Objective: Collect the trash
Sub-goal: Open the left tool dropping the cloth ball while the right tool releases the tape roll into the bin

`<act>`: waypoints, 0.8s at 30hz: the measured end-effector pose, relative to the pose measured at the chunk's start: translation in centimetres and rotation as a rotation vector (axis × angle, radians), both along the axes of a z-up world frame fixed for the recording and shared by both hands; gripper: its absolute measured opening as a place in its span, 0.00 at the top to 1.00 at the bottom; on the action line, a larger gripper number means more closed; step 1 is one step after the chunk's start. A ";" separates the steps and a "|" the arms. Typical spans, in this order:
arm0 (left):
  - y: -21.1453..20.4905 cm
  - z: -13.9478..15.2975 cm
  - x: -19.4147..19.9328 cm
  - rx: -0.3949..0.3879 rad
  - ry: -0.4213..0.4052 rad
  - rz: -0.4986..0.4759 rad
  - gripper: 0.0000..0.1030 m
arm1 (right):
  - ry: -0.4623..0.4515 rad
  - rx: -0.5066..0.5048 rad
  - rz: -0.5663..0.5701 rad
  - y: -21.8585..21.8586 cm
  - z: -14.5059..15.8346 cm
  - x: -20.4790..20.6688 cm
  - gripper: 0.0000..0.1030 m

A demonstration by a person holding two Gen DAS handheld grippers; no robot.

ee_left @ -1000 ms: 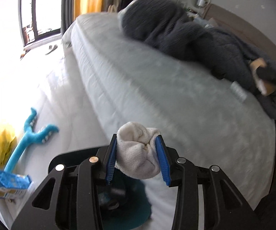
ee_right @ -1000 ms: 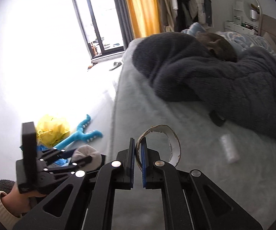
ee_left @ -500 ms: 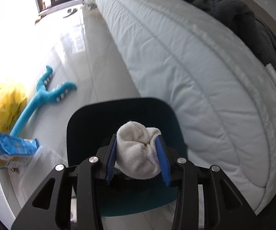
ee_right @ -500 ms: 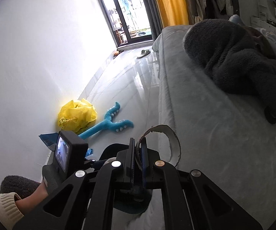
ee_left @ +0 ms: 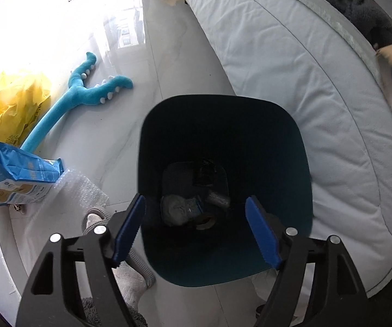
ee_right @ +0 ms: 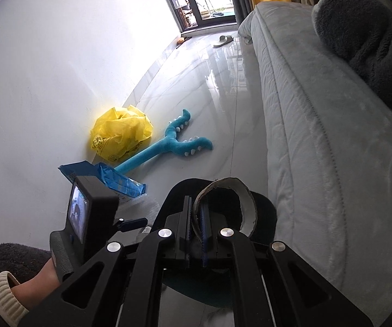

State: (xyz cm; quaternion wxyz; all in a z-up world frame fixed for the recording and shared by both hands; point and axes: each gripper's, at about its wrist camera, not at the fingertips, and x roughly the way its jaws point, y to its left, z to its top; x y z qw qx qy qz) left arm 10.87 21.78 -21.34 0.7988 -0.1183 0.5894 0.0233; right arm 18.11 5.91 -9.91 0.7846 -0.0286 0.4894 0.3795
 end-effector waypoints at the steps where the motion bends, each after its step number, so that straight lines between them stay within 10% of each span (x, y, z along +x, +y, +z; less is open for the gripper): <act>1: 0.5 0.1 -0.3 -0.002 -0.006 0.005 0.23 | 0.004 -0.011 0.005 0.5 -0.5 -0.1 0.94; 24: 8.5 4.0 -5.3 0.024 -0.151 0.106 0.18 | 0.196 -0.202 0.019 7.4 -11.0 -0.1 0.93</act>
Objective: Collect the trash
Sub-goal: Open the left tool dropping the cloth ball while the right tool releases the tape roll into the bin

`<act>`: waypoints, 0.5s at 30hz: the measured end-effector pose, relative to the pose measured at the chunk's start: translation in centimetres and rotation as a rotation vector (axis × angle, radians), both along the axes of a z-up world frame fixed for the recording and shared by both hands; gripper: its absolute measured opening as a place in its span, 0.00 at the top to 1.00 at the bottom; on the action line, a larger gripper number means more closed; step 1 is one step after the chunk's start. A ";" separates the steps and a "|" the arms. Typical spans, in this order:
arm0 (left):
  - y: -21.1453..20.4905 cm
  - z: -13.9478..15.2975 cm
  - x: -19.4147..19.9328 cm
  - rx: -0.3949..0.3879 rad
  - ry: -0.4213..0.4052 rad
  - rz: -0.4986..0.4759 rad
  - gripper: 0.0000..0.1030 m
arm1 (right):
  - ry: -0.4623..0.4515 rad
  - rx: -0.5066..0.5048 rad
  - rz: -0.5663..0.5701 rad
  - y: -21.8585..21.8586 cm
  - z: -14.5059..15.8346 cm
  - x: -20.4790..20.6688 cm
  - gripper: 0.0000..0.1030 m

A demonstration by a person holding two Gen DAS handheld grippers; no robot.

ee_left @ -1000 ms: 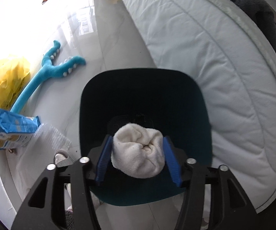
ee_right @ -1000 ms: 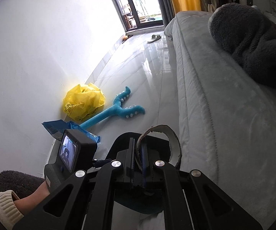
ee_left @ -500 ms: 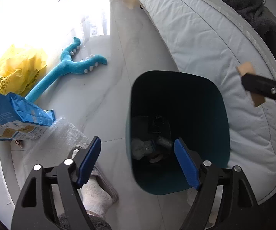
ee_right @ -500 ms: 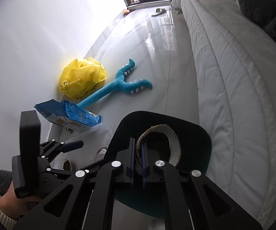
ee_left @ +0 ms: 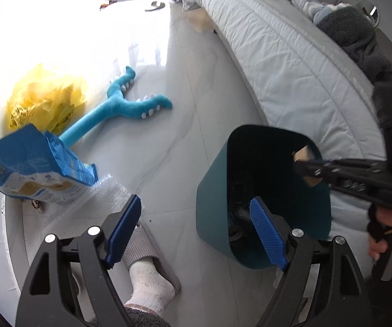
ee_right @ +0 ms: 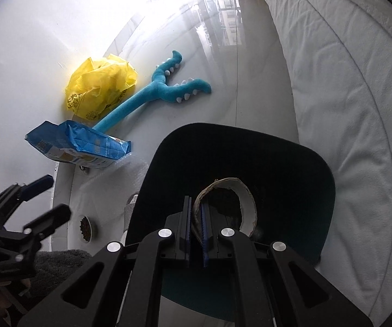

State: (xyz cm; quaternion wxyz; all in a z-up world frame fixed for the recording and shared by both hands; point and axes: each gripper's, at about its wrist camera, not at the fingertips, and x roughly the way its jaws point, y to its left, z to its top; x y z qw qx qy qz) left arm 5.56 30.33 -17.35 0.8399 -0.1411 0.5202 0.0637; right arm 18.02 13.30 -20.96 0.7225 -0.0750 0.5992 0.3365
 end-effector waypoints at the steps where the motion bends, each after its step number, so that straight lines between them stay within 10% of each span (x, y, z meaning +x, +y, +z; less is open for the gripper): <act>1: 0.0 0.7 -0.1 0.005 -0.023 -0.004 0.18 | 0.004 -0.011 -0.002 0.1 -0.4 0.0 0.93; 13: -0.4 8.2 -1.2 0.074 -0.256 -0.019 0.18 | 0.048 -0.128 0.006 0.5 -3.8 -0.2 0.92; 15: -0.6 9.4 -1.3 0.080 -0.286 -0.019 0.18 | 0.050 -0.142 0.003 0.4 -4.1 -0.3 0.79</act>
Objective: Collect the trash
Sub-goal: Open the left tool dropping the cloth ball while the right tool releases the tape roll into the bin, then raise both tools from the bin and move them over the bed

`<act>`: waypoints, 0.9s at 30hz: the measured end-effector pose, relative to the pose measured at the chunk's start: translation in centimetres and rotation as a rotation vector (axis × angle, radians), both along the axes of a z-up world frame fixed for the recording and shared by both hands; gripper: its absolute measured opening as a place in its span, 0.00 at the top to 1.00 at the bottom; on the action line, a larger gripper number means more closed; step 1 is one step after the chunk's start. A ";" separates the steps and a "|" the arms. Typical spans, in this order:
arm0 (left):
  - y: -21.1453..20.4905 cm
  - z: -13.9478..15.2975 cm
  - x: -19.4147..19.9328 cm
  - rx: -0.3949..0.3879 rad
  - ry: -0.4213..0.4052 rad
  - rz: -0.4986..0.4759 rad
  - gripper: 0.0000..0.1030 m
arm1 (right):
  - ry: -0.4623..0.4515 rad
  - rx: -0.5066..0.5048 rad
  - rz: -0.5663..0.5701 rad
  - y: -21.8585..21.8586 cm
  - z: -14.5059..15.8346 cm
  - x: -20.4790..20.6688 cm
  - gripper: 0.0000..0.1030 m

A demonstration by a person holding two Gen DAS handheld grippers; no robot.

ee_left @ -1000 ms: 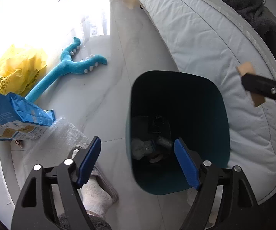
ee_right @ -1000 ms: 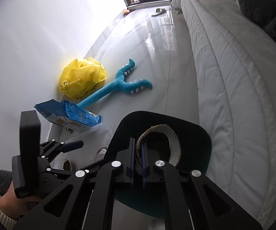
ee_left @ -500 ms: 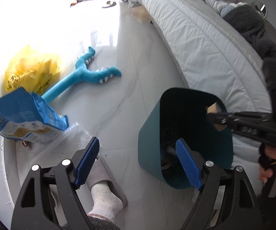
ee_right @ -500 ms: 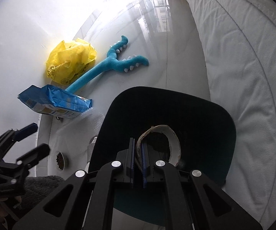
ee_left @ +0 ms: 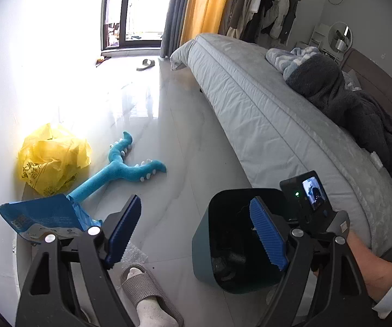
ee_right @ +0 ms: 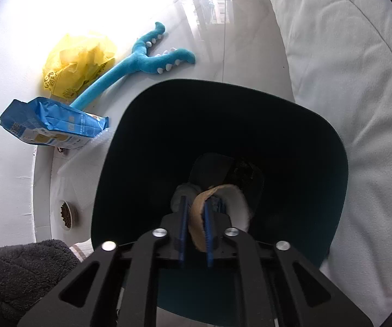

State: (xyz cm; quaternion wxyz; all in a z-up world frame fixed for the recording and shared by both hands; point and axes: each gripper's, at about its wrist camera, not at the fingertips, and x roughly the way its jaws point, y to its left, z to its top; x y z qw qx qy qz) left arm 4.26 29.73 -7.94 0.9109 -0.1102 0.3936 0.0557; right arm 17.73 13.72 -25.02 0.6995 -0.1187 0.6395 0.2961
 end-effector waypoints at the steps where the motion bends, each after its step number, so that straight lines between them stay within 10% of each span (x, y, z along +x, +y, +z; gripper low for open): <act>1: -0.1 0.5 -0.1 0.004 -0.013 -0.003 0.18 | 0.001 -0.003 -0.001 -0.1 -0.1 0.0 0.73; 11: -2.4 5.2 0.5 0.040 -0.145 -0.063 0.18 | -0.010 -0.023 0.050 -0.7 0.3 -0.6 0.56; 27: -7.6 7.9 3.4 -0.006 -0.196 -0.102 0.18 | -0.249 0.181 0.052 -6.1 10.0 1.0 0.41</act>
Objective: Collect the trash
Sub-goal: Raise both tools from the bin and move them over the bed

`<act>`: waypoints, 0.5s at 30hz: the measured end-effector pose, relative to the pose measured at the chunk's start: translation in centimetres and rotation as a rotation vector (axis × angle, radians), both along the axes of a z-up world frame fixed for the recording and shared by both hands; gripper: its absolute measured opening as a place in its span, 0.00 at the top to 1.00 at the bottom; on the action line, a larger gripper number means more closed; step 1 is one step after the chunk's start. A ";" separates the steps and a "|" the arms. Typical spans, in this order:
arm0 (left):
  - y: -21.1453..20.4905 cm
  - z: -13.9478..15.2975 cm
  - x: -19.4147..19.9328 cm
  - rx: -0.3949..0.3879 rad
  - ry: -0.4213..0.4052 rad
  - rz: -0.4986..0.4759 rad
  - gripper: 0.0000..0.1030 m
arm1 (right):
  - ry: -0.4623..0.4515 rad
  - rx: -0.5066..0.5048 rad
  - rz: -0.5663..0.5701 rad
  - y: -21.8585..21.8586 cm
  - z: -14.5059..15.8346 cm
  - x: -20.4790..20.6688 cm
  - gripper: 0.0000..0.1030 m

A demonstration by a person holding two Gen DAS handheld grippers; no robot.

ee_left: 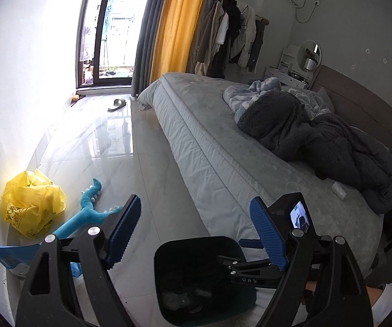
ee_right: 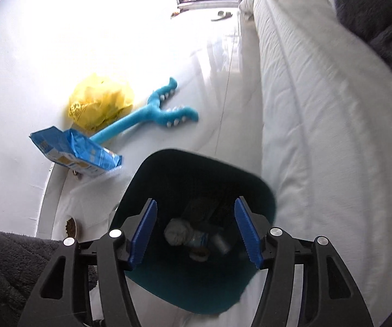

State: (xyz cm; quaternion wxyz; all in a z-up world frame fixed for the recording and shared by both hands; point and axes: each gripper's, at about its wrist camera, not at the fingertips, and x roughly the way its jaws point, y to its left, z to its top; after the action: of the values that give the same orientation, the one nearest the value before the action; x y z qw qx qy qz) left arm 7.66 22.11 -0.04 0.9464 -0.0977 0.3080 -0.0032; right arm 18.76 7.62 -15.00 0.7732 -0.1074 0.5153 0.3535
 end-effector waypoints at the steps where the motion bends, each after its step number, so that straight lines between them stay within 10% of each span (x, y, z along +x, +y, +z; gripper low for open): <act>1: -0.4 0.3 0.3 -0.005 -0.006 -0.006 0.18 | -0.019 0.001 -0.001 -0.5 0.5 0.1 0.41; 15: -7.7 2.2 3.4 0.001 -0.068 -0.103 0.14 | -0.210 0.080 -0.118 -11.7 7.2 3.0 0.38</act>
State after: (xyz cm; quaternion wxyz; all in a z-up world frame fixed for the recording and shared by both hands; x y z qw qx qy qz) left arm 11.10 14.37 2.12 0.9550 -0.0811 0.2801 -0.0551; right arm 21.78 -4.06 -7.81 0.8461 -0.0823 0.4223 0.3145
